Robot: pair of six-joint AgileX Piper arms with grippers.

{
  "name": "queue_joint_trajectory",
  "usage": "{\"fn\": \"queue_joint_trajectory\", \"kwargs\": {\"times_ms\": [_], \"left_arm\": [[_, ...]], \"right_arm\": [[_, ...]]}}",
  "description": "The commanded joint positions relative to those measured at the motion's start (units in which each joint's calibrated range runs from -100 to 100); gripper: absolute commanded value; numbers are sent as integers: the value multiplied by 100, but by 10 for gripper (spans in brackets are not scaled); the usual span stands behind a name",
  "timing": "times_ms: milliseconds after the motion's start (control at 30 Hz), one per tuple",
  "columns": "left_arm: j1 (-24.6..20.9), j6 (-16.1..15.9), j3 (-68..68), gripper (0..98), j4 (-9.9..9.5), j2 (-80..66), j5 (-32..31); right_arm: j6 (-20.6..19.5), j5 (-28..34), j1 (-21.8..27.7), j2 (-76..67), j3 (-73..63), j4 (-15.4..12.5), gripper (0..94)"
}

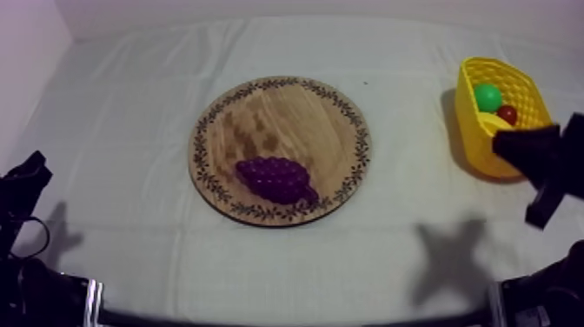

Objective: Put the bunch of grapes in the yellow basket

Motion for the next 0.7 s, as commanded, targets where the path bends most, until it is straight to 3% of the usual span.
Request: {"fn": "queue_joint_trajectory", "kwargs": {"times_ms": [0,133,433,667], "left_arm": [[-1,1,4,0,1,3,3],[-1,1,4,0,1,3,3],[-1,1,4,0,1,3,3],[-1,1,4,0,1,3,3]], "right_arm": [[-144,599,-178,1228,-1702,171,6],[-186,1313,-546,2229,-2911,443,6],[191,2364,-848,4276,-4767,396,5],[726,2998,-1259,5790,-5685,648,4]]}}
